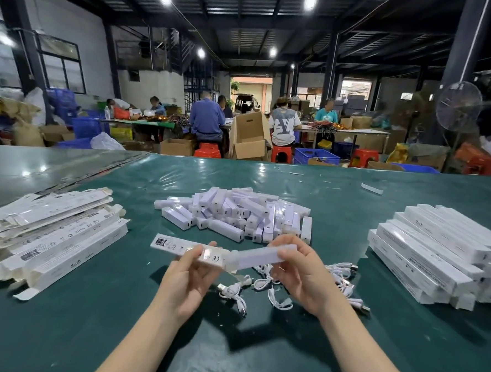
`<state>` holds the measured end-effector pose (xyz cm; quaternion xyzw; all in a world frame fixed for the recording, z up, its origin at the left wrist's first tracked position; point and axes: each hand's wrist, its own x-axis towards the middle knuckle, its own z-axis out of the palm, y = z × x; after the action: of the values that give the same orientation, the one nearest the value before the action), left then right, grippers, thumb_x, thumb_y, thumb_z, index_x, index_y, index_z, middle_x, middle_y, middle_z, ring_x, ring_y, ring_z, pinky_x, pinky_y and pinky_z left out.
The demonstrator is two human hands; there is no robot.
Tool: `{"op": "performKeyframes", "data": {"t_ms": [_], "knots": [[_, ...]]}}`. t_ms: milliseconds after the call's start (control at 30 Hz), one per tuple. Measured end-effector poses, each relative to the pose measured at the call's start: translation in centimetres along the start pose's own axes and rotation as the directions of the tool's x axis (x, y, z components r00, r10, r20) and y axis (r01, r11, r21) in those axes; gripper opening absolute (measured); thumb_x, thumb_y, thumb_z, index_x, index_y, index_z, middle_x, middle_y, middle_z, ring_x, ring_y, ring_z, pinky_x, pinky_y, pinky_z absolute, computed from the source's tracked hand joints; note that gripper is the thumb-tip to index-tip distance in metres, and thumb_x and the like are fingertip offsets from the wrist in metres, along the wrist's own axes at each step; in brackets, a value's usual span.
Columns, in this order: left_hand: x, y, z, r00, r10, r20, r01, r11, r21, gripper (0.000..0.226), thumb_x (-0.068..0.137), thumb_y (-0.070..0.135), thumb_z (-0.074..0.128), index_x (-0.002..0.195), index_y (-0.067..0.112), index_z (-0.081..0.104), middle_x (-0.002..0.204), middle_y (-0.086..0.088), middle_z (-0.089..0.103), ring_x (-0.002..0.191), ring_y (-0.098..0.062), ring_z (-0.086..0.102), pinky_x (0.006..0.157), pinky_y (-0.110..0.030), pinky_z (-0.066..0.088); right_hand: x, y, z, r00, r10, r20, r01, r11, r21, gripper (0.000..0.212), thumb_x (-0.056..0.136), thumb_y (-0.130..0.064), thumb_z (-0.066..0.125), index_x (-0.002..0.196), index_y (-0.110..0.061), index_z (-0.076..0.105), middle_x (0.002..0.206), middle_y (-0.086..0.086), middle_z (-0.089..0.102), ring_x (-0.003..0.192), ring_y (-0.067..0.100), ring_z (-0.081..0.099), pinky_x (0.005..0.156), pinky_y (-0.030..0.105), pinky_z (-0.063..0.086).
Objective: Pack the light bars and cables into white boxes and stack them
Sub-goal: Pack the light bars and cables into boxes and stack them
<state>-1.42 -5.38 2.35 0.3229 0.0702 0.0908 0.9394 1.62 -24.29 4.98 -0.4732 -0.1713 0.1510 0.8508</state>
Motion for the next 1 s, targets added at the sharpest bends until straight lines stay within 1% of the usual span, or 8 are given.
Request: {"op": "performKeyframes", "data": {"t_ms": [167, 233, 300, 400, 533, 700, 867, 1000], "knots": [[-0.4, 0.3, 0.3, 0.996, -0.053, 0.074, 0.062, 0.990, -0.129, 0.024, 0.076, 0.012, 0.062, 0.093, -0.004, 0.057, 0.082, -0.022, 0.069, 0.073, -0.033, 0.071, 0.056, -0.037, 0.058, 0.3, 0.6, -0.7, 0.997, -0.040, -0.073, 0.041, 0.999, 0.014, 0.020, 0.086, 0.012, 0.043, 0.082, -0.006, 0.053, 0.067, 0.006, 0.056, 0.053, 0.010, 0.057, 0.050, 0.022, 0.053], [-0.6, 0.2, 0.5, 0.993, -0.067, 0.099, 0.083, 0.983, -0.161, 0.050, 0.050, 0.010, 0.084, 0.093, -0.006, 0.062, 0.093, -0.026, 0.068, 0.082, -0.038, 0.069, 0.061, -0.043, 0.058, 0.3, 0.8, -0.7, 0.994, -0.054, -0.094, 0.055, 0.998, 0.011, 0.020, 0.086, 0.012, 0.044, 0.082, -0.006, 0.053, 0.064, 0.005, 0.057, 0.051, 0.009, 0.057, 0.051, 0.023, 0.054], [-0.7, 0.3, 0.4, 0.991, -0.078, 0.109, 0.092, 0.987, -0.130, 0.062, 0.042, 0.014, 0.087, 0.098, -0.001, 0.063, 0.109, -0.023, 0.065, 0.092, -0.035, 0.067, 0.067, -0.046, 0.058, 0.4, 0.8, -0.9, 0.990, -0.079, -0.120, 0.082, 0.996, 0.019, 0.020, 0.086, 0.010, 0.046, 0.081, -0.007, 0.053, 0.064, 0.004, 0.059, 0.052, 0.010, 0.058, 0.052, 0.023, 0.054], [-0.5, 0.2, 0.1, 0.990, -0.063, 0.130, 0.080, 0.988, -0.131, 0.054, 0.049, 0.015, 0.085, 0.097, 0.006, 0.064, 0.097, -0.015, 0.071, 0.083, -0.026, 0.071, 0.062, -0.042, 0.059, 0.5, 0.8, -1.2, 0.987, -0.097, -0.129, 0.104, 0.994, 0.043, 0.017, 0.084, 0.009, 0.048, 0.082, -0.008, 0.053, 0.069, 0.005, 0.060, 0.058, 0.013, 0.061, 0.057, 0.025, 0.056], [0.0, 0.1, -0.5, 0.991, 0.006, 0.134, 0.007, 0.995, -0.098, 0.030, 0.076, 0.015, 0.052, 0.105, 0.011, 0.058, 0.086, -0.007, 0.074, 0.078, -0.019, 0.072, 0.062, -0.032, 0.059, 0.5, 0.8, -1.7, 0.984, -0.108, -0.139, 0.115, 0.993, 0.039, 0.015, 0.078, 0.007, 0.054, 0.083, -0.007, 0.053, 0.075, 0.008, 0.060, 0.063, 0.015, 0.065, 0.065, 0.027, 0.058], [0.1, 0.3, -0.9, 0.988, 0.046, 0.149, -0.046, 0.999, -0.005, 0.030, 0.075, 0.014, 0.053, 0.105, 0.012, 0.058, 0.083, -0.007, 0.074, 0.076, -0.018, 0.072, 0.059, -0.029, 0.058, 0.5, 0.8, -2.1, 0.974, -0.136, -0.181, 0.139, 0.990, 0.002, 0.016, 0.080, 0.012, 0.055, 0.082, -0.005, 0.053, 0.078, 0.011, 0.058, 0.063, 0.014, 0.066, 0.062, 0.024, 0.058], [0.4, 0.5, -1.4, 0.984, 0.073, 0.162, -0.077, 0.997, 0.019, 0.026, 0.075, 0.015, 0.053, 0.100, 0.015, 0.060, 0.080, -0.004, 0.074, 0.073, -0.014, 0.072, 0.057, -0.027, 0.058, 0.2, 1.0, -2.3, 0.984, -0.129, -0.121, 0.074, 0.921, -0.382, 0.023, 0.072, 0.006, 0.069, 0.076, -0.008, 0.051, 0.077, 0.007, 0.056, 0.063, 0.015, 0.058, 0.062, 0.025, 0.055], [0.5, 0.3, -1.3, 0.978, 0.093, 0.188, -0.105, 0.993, 0.054, 0.026, 0.073, 0.015, 0.054, 0.098, 0.018, 0.060, 0.082, -0.002, 0.074, 0.076, -0.014, 0.071, 0.059, -0.027, 0.058, -0.1, -0.2, -1.6, 0.992, 0.078, 0.099, 0.025, 0.650, -0.760, 0.030, 0.057, -0.018, 0.063, 0.086, -0.022, 0.061, 0.061, -0.012, 0.050, 0.057, 0.005, 0.046, 0.055, 0.014, 0.037]]}}
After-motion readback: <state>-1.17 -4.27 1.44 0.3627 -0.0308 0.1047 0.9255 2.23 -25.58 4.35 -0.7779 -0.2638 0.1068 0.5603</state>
